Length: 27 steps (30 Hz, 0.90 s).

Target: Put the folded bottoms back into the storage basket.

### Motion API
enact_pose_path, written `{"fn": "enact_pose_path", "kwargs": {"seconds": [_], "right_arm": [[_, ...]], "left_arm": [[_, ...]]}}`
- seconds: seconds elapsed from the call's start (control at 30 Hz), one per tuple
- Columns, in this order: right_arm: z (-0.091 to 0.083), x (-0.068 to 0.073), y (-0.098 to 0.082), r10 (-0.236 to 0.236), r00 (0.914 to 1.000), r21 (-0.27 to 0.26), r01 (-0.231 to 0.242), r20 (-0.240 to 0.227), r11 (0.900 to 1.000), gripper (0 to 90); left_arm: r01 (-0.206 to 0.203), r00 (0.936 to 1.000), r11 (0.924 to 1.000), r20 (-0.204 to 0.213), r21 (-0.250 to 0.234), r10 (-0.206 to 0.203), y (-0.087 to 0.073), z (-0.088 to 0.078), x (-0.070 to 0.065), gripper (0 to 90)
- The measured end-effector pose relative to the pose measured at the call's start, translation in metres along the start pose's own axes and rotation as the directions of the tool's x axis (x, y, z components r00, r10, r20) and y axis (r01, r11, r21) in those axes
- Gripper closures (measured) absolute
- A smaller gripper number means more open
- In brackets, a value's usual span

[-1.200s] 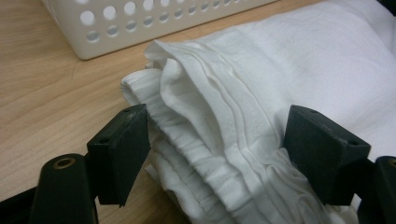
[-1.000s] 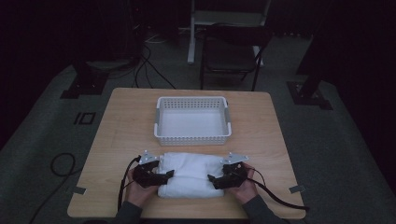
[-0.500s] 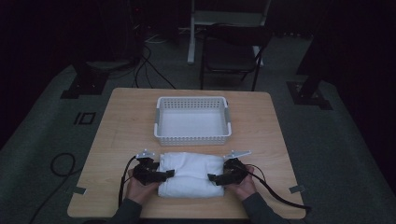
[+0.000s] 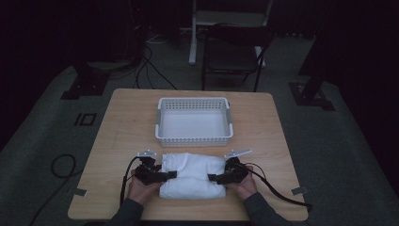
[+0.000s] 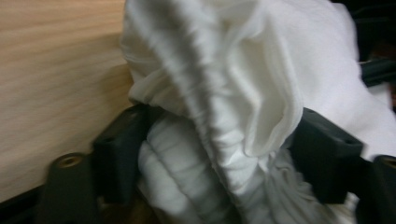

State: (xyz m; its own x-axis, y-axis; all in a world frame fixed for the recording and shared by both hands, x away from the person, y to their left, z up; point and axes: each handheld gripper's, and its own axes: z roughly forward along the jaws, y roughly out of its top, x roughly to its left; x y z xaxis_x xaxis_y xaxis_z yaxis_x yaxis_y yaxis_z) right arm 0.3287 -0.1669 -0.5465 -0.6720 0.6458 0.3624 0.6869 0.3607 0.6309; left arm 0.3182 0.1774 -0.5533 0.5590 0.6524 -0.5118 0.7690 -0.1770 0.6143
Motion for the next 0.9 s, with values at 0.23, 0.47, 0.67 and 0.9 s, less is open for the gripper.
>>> {"fn": "enact_pose_path", "kwargs": {"seconds": [0.23,0.47,0.67,0.9], "right_arm": [[0.001,-0.007,0.005,0.025,0.998,0.018,-0.024,-0.058,1.0,41.2],[-0.003,-0.004,0.012,-0.016,0.9998,-0.021,0.016,-0.01,1.0,60.2],[-0.007,0.0,0.017,-0.035,0.9988,-0.048,0.037,0.033,0.998,63.9],[-0.013,0.011,0.018,-0.086,0.993,-0.069,0.092,0.08,0.993,64.3]], "left_arm": [[-0.042,0.9983,0.999,0.041,0.018,0.041,0.008,0.004,0.0,44.9],[-0.126,0.9919,0.992,-0.016,0.009,0.126,0.018,0.007,-0.007,54.2],[-0.158,0.9861,0.9874,-0.052,0.0,0.158,0.023,0.005,-0.011,55.4],[-0.195,0.977,0.9807,-0.091,-0.015,0.193,0.022,-0.001,-0.02,56.0]]}}
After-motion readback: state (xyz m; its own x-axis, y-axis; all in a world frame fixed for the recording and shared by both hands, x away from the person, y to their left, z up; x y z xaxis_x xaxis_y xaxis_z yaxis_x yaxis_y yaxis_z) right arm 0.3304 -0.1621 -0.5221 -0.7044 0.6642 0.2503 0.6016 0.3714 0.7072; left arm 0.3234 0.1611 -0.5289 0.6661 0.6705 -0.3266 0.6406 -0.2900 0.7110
